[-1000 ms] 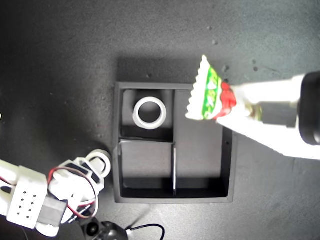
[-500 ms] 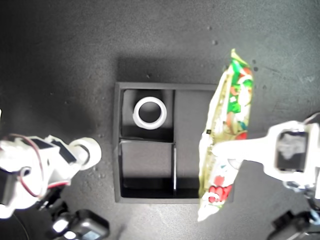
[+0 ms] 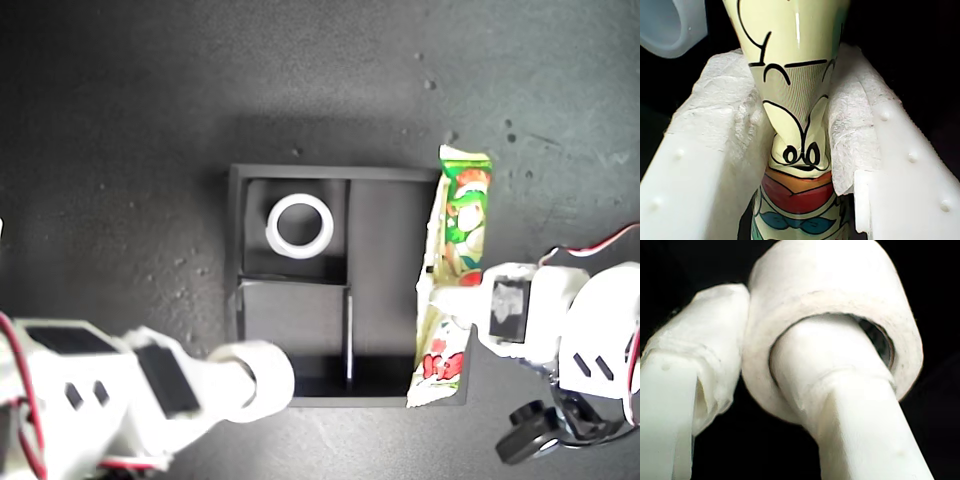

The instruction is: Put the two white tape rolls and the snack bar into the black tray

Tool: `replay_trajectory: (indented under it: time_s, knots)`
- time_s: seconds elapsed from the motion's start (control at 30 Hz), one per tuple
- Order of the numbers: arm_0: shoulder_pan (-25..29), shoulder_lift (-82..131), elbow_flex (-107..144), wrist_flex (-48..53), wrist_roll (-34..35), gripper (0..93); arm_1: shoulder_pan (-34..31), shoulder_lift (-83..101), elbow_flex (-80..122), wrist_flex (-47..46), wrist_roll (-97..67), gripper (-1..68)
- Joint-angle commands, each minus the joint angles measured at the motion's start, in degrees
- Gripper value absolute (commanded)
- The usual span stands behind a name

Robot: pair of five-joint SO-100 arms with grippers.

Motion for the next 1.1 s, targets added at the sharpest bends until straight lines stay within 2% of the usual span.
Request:
replay_trajectory:
  time_s: [0.0,0.07,0.13,0.37,0.4,0.47,0.53,0.67,0.73,0.83,0.97,1.03,1.07]
  knots:
    - [0.62,-6.33,-7.82,3.52,-0.62,0.0,-1.14,0.62,-0.62,0.18,0.26,2.6]
    - [0.18,-8.61,-8.44,4.48,-1.32,0.0,-0.53,0.62,-1.49,0.26,0.26,3.7]
    - [-0.26,-9.84,-8.61,5.10,-1.49,0.0,0.44,0.62,-2.64,0.26,-0.09,0.0]
    - [-1.05,-16.87,-18.46,10.99,-1.05,0.0,2.81,0.62,-4.57,-0.44,-1.41,0.2]
    - [-1.23,-18.63,-21.09,12.30,-0.70,0.0,2.81,0.62,-4.57,-0.62,-1.58,4.4]
    - [-1.49,-23.12,-28.39,15.91,-0.26,0.0,2.29,0.62,-4.22,-0.62,-1.93,18.7]
    - [-1.58,-29.88,-40.43,21.09,0.35,0.0,1.41,0.62,-3.96,0.35,-2.02,23.4]
    - [-2.29,-33.57,-45.53,21.53,1.49,0.0,0.62,0.62,-4.31,3.43,-1.76,29.1]
    - [-2.46,-34.54,-45.70,21.53,1.41,0.0,0.70,1.23,-5.01,4.66,-1.58,26.4]
    - [-2.29,-35.95,-45.26,21.53,0.44,0.0,0.88,1.32,-12.48,9.76,-1.23,18.7]
    - [-2.46,-36.83,-41.57,21.62,-1.05,0.0,0.44,0.97,-34.01,19.07,5.10,7.7]
    - [-2.81,-37.71,-40.87,21.62,-1.32,0.0,-1.05,0.79,-44.65,21.45,7.56,-0.1]
    - [-2.90,-38.14,-40.96,21.62,-1.32,0.0,-1.76,0.79,-49.31,22.24,8.96,-0.2]
